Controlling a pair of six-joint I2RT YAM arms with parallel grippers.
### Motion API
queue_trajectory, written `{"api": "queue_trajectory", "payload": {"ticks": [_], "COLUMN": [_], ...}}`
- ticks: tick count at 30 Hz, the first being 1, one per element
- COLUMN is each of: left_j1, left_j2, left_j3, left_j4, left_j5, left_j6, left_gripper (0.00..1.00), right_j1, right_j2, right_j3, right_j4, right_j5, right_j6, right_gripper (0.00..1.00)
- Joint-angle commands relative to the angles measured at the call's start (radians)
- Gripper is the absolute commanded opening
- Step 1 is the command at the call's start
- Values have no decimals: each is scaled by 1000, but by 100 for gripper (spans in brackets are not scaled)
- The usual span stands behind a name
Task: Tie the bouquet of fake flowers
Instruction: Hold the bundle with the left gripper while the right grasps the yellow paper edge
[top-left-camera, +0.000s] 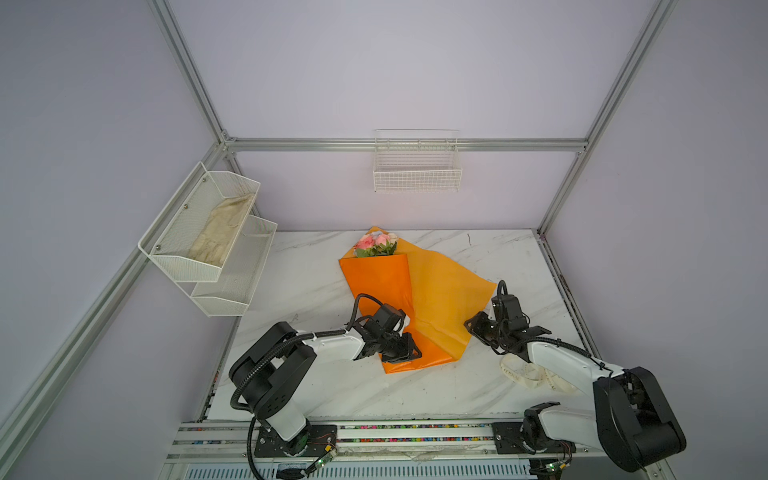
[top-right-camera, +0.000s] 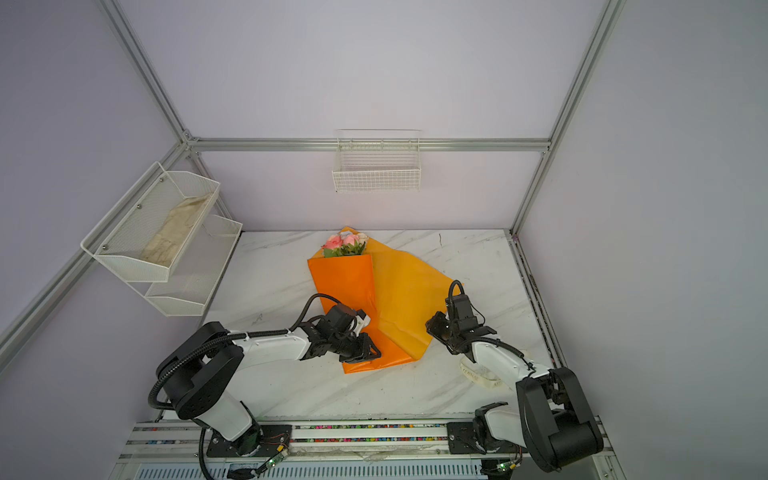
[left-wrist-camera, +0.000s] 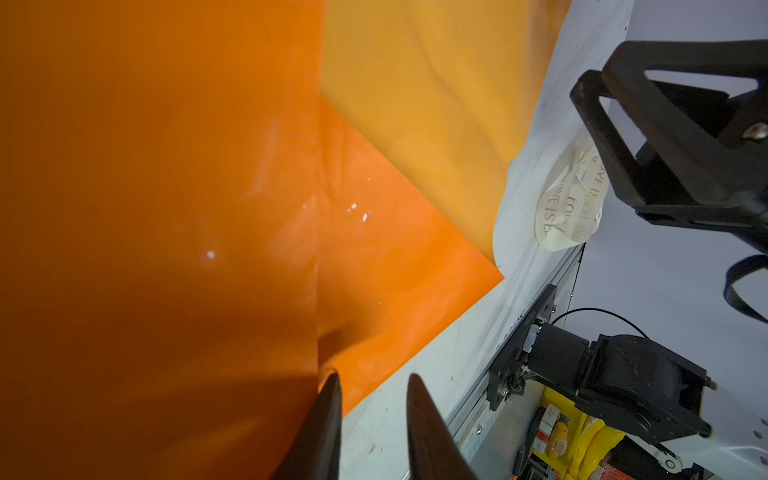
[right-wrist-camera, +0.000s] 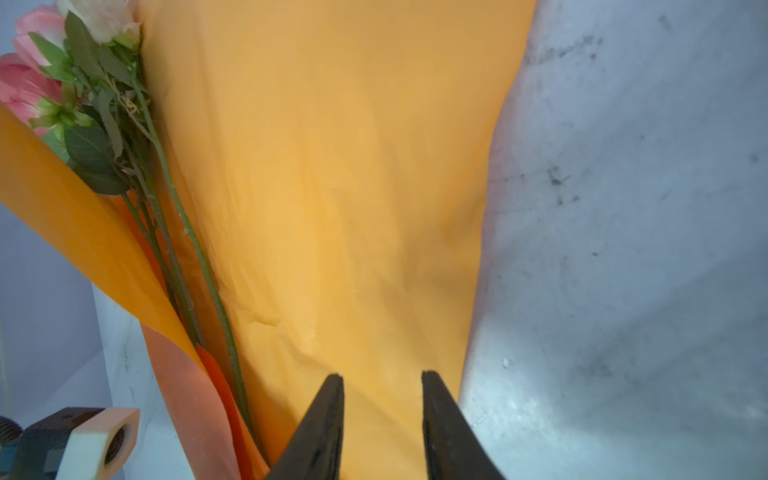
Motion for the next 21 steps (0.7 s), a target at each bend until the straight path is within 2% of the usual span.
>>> {"api": "queue_trajectory", "payload": {"ticks": [1, 6, 13, 21], "left_j1": [-6, -8, -10, -11], "left_j2": [14, 32, 68, 83], "left_j3": [-38, -46, -60, -61], "left_j4": [32, 34, 26, 24], "left_j5": [4, 11, 15, 30], "left_j6": [-18, -17, -14, 5], "left_gripper": [26, 22, 14, 11], "right_j1": [-29, -82, -149, -206], "right_j2": [45, 90, 161, 257], "right_j3": [27, 40, 31, 31], "right_j4": [5, 49, 116, 234], "right_j5": [-48, -102, -155, -216], "right_j6": [-57, -77, -64, -74], "right_gripper": [36, 38, 48, 47]}}
